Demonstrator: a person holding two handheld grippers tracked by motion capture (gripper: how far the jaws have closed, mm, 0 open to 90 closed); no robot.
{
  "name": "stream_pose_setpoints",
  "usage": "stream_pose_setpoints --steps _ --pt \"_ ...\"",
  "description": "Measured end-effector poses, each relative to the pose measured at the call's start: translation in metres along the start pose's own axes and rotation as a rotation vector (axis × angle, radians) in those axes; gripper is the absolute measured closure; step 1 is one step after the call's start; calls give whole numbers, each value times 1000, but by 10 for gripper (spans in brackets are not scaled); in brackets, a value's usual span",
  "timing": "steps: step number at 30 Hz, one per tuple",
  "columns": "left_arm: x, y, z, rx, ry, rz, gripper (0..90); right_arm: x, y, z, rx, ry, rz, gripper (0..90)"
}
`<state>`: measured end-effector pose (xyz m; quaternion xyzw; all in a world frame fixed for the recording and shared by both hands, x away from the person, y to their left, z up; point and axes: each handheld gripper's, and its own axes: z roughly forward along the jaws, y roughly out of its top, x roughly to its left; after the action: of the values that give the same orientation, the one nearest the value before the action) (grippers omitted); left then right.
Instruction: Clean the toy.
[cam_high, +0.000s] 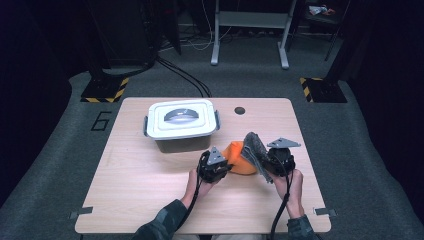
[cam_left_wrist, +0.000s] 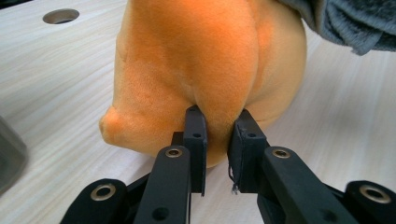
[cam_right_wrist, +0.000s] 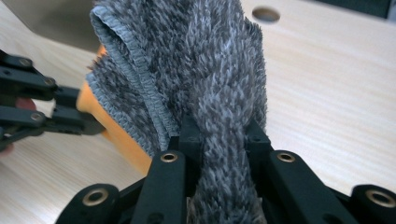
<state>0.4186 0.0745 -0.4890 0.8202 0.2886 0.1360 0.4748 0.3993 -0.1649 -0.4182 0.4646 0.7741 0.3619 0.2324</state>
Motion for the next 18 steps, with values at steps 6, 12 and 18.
stream_pose_setpoints --steps 6,12,18 --pt "-10 7 -5 2 -29 -31 787 24 15 -6 -12 29 -77 751" --pt "-4 2 0 37 -15 -44 782 30 13 17 29 2 -84 751" --pt "-2 1 1 39 -15 -54 776 30 13 17 37 -4 -80 751"
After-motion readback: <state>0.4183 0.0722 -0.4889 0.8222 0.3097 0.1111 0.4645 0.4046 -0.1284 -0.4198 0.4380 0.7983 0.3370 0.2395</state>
